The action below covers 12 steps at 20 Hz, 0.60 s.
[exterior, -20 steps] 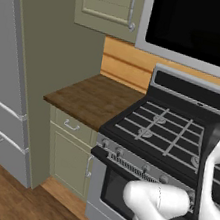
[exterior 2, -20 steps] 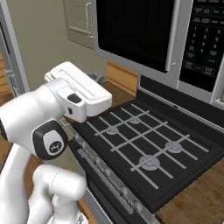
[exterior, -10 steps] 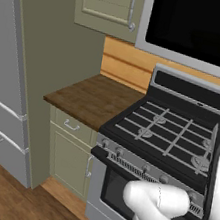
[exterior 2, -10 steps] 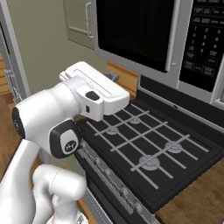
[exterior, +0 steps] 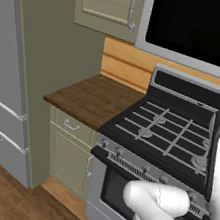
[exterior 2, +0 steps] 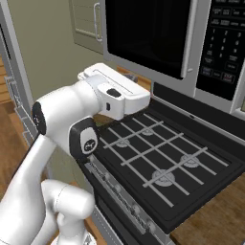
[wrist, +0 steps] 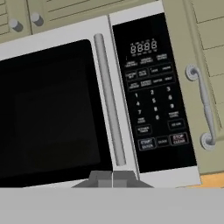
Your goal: Pick the broccoli from the sink and place it in the bowl. Then pick the bowl and place it in the microwave. Then close the microwave door and press the start button.
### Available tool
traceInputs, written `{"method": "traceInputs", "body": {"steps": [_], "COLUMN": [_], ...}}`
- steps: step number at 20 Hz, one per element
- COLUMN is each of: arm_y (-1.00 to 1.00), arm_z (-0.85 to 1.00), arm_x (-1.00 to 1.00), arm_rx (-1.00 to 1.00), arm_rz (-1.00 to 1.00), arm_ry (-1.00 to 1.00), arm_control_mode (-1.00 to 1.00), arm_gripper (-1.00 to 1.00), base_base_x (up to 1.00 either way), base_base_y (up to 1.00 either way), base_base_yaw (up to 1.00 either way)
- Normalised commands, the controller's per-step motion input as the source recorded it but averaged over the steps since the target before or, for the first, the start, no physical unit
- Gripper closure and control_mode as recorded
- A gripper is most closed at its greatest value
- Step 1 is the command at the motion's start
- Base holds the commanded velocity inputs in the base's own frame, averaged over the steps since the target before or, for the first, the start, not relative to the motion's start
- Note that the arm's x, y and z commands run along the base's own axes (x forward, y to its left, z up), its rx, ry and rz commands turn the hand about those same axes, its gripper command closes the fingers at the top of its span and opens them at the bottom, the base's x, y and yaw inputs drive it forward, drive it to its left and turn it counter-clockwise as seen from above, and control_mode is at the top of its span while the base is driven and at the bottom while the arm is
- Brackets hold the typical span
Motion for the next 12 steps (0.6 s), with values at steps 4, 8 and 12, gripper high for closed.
{"method": "traceInputs", "body": {"steps": [4,8,12], "arm_y": [-0.47,-0.55,-0.46], "arm_z": [0.00,0.01,0.01], "arm_x": [0.12,0.00,0.00], "arm_rx": [0.00,0.03,0.03], "arm_rz": [0.00,0.00,0.00], "arm_ry": [0.02,0.00,0.00], "arm_control_mode": [-1.00,-1.00,-1.00], "arm_gripper": [1.00,1.00,1.00], "base_base_x": [0.00,0.00,0.00], "base_base_y": [0.00,0.00,0.00], "base_base_yaw": [0.00,0.00,0.00]}}
